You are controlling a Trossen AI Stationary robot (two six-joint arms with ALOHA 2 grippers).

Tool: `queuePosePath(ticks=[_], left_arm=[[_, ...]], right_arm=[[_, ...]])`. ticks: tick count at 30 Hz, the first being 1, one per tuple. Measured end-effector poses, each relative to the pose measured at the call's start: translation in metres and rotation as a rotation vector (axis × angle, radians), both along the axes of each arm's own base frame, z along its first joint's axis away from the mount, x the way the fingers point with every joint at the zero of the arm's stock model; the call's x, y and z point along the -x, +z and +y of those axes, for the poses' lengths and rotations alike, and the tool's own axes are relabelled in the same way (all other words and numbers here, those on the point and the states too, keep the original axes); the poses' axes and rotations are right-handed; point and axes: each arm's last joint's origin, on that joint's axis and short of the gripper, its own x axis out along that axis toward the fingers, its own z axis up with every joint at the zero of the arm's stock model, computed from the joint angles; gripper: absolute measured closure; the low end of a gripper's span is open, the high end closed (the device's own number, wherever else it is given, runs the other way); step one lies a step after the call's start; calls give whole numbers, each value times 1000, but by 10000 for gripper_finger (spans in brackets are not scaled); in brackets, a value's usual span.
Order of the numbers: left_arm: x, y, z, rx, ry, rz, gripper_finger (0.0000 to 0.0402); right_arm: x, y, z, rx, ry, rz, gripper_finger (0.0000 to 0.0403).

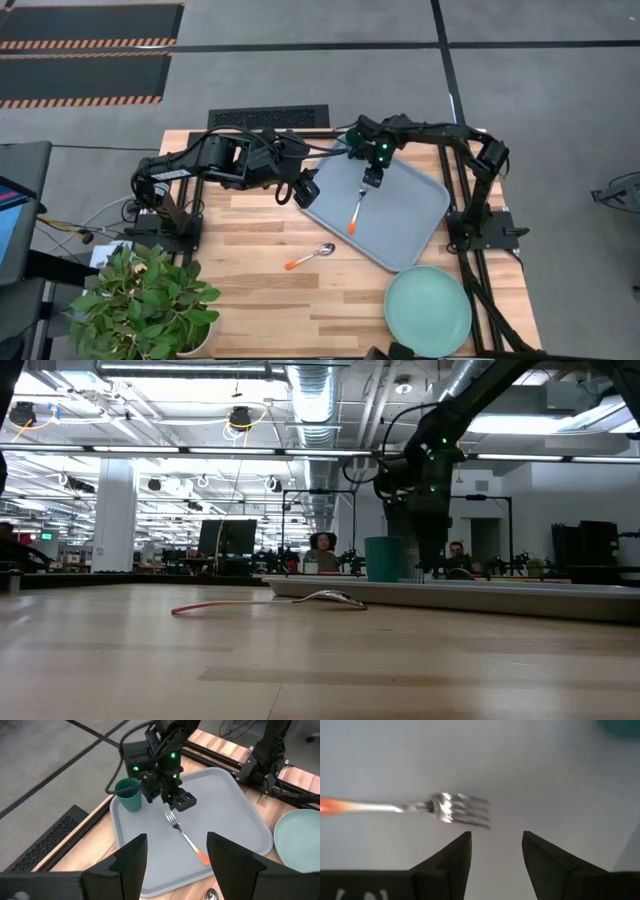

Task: Pick and place plate/cup/fork/spoon on tray
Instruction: Put the orange fork to the right of the blue tray

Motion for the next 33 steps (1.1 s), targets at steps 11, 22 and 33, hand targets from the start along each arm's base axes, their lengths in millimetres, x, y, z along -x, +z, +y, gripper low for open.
queuePosePath(ticks=[11, 22, 33], left_arm=[[0, 0, 0, -1, -1, 1, 207], [0, 0, 0, -1, -1, 1, 207], [0, 0, 0, -3, -3, 3, 207]], right_arm=[[-5, -10, 5, 40, 38, -47, 222], [-10, -10, 8, 55, 75, -63, 289], [-9, -10, 8, 73, 78, -47, 394]])
